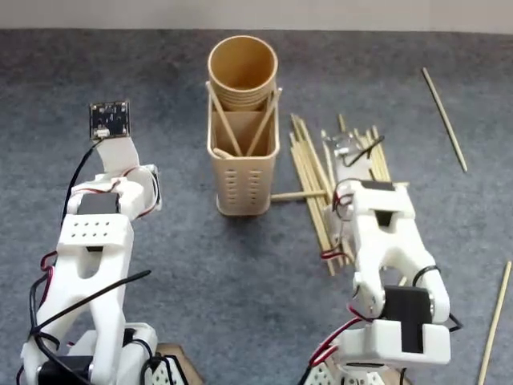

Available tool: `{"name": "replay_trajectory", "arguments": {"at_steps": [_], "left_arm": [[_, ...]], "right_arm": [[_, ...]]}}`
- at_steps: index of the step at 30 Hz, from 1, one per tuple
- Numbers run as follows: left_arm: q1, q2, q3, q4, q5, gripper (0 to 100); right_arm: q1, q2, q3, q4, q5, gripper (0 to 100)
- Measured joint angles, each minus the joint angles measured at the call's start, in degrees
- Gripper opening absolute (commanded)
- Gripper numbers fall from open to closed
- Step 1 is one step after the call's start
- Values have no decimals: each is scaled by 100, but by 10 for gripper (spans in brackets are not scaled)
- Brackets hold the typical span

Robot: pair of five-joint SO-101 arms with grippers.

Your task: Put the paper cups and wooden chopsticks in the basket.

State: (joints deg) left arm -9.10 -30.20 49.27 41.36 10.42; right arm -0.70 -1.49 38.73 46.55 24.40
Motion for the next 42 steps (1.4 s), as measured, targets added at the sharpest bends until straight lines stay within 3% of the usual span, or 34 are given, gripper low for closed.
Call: {"name": "replay_trajectory", "arguments": {"at_steps": [5,16,27,34,42], "left_arm": [[0,0,0,0,0,143],[0,0,0,0,0,143],[0,0,18,0,0,143],[0,0,18,0,0,143],[0,0,18,0,0,143]], "right_arm": [[0,-316,-510,545,62,260],[-378,-431,-1371,862,62,260],[-624,1143,-1811,862,62,257],[-536,1503,-2154,677,70,2],[-484,1512,-2198,237,70,5]]}}
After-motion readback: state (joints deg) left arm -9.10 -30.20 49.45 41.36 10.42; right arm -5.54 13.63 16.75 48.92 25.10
